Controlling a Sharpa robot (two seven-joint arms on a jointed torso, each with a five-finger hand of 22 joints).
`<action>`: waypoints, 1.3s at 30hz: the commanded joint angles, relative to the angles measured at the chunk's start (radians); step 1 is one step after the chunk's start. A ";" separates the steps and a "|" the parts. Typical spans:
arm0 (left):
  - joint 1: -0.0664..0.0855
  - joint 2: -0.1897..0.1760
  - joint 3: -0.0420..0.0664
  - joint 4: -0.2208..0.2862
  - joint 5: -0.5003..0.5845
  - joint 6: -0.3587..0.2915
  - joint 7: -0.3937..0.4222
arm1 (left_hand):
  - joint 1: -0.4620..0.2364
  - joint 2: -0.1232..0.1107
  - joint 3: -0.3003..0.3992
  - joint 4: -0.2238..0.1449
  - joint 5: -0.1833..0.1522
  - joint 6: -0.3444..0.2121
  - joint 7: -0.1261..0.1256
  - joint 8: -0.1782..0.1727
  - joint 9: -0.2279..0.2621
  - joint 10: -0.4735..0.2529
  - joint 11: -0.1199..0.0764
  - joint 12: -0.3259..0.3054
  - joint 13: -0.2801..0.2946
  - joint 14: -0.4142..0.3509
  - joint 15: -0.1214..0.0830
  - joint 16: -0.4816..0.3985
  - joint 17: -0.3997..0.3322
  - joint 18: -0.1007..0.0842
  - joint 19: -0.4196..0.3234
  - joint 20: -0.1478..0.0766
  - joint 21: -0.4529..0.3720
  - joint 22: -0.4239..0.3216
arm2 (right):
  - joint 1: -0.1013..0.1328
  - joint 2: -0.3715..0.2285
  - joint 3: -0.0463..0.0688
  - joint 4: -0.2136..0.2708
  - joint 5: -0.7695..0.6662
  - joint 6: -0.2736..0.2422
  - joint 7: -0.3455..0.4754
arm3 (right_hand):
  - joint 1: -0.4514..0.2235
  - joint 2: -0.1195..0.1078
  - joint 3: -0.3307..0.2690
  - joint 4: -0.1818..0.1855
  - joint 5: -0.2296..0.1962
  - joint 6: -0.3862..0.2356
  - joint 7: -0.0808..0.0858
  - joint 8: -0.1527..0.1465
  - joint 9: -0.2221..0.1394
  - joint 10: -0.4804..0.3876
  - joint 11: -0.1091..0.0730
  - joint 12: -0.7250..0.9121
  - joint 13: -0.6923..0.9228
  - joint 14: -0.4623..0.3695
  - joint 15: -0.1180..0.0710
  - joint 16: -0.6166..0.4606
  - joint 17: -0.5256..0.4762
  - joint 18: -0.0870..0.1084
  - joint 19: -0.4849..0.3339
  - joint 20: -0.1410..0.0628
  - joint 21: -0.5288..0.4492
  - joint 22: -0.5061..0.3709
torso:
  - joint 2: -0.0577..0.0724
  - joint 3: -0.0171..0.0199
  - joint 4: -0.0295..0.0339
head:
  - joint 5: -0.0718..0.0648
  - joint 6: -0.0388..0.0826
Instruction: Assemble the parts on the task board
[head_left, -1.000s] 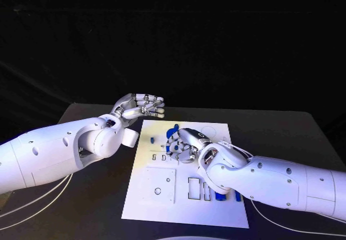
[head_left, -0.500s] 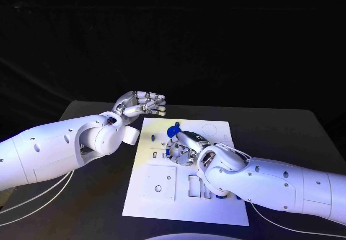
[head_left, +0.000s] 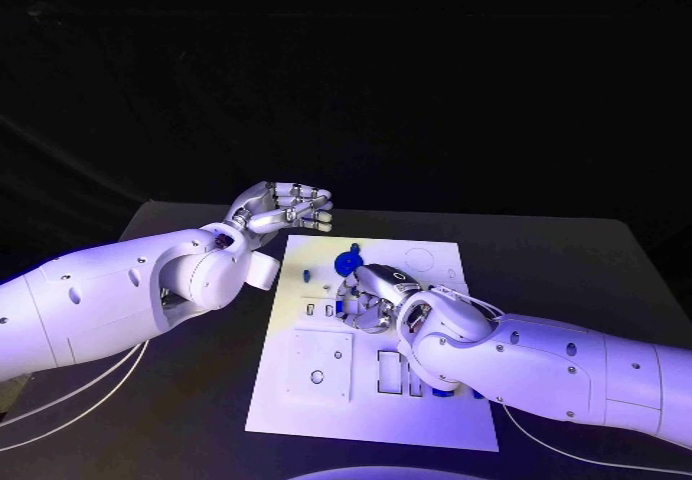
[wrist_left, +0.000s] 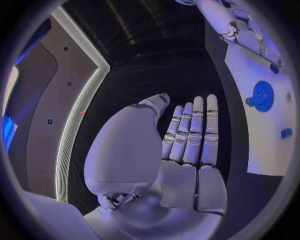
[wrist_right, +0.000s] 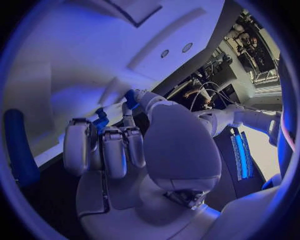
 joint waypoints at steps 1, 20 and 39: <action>0.001 0.000 0.001 0.003 -0.006 0.019 0.003 | -0.009 0.004 0.004 0.000 -0.006 -0.009 0.013 -0.003 -0.001 -0.002 0.005 -0.004 0.001 -0.002 0.002 -0.007 0.002 0.018 -0.002 -0.001 0.006 0.002 | -0.001 0.002 -0.001 -0.004 -0.028 0.027 -0.011 | -0.006 -0.001 0.001 -0.003 0.006 -0.001 0.000 0.002 -0.001 0.051 -0.005 0.000 0.188 0.089 -0.009 0.004 0.175 -0.008 0.003 -0.001 -0.004 0.052 | 0.000 0.0000 0.0006 | 0.001 0.000; 0.001 -0.002 0.001 0.004 -0.007 0.019 0.001 | -0.009 0.004 0.004 0.000 -0.006 -0.009 0.013 -0.003 -0.001 -0.002 0.005 -0.004 0.001 -0.002 0.002 -0.007 0.002 0.018 -0.002 -0.001 0.006 0.002 | -0.001 0.006 -0.002 -0.003 -0.041 0.033 -0.015 | -0.018 -0.019 -0.002 -0.006 0.006 -0.009 0.004 -0.001 -0.001 0.048 -0.002 -0.003 0.185 0.088 -0.007 0.004 0.174 -0.007 0.001 0.000 -0.008 0.050 | 0.000 -0.0005 0.0009 | -0.001 0.001; 0.001 -0.003 0.001 0.004 -0.007 0.020 -0.001 | -0.009 0.004 0.004 0.000 -0.006 -0.009 0.013 -0.003 -0.001 -0.002 0.005 -0.004 0.001 -0.002 0.002 -0.007 0.002 0.018 -0.002 -0.001 0.006 0.002 | -0.001 0.007 -0.002 0.000 -0.048 0.030 -0.016 | -0.054 -0.057 -0.026 0.002 0.005 -0.038 0.016 -0.015 -0.005 0.037 0.010 -0.018 0.172 0.087 0.003 0.002 0.168 -0.006 -0.004 0.007 -0.019 0.044 | 0.001 0.0002 0.0009 | -0.001 0.002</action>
